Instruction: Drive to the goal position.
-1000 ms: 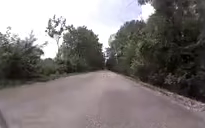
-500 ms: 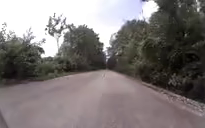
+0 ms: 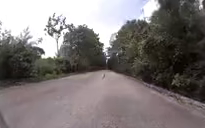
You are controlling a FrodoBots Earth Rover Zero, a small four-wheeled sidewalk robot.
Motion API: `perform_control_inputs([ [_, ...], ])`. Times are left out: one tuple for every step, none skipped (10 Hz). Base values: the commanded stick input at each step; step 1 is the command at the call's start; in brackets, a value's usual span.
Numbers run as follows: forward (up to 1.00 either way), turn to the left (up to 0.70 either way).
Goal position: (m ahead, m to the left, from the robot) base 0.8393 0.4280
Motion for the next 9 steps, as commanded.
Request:
perform_control_inputs([
  [0.5,0.0],
  [0.5,0.0],
  [0.5,0.0],
  [0.5,0.0],
  [0.5,0.0],
  [0.5,0.0],
  [0.5,0.0],
  [0.5,0.0],
  [0.5,0.0],
])
